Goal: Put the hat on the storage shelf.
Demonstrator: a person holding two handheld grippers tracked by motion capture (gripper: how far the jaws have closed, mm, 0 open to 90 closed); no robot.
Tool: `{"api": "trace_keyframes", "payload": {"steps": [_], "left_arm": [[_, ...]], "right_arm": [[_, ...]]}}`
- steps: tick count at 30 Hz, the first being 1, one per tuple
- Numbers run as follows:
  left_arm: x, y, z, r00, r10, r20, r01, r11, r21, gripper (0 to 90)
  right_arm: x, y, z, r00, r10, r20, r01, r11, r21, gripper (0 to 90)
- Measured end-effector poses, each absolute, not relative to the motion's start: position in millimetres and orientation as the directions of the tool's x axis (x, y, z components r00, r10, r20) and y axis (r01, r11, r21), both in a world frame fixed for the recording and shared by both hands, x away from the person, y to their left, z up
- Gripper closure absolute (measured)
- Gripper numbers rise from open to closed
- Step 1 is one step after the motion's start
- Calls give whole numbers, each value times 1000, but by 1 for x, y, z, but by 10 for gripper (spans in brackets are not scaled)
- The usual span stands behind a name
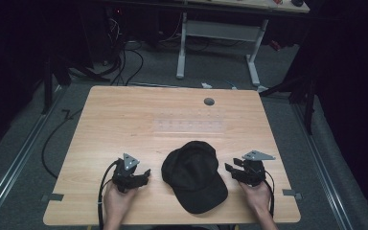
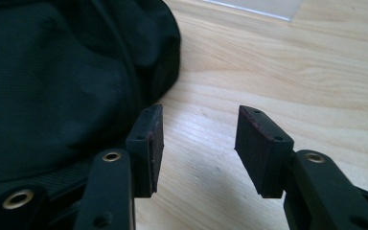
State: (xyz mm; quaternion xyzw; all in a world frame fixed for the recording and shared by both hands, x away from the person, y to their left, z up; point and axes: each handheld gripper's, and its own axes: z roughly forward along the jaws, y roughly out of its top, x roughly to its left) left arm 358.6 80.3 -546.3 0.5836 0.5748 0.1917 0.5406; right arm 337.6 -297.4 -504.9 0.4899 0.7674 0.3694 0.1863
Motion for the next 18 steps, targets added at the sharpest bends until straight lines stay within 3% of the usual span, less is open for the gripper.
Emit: {"api": "trace_keyframes", "payload": {"steps": [18], "left_arm": [[359, 80, -546, 266, 876, -402, 464, 249, 850, 276]], "right_arm": [[347, -268, -478, -531, 847, 31, 553, 319, 770, 486]]}}
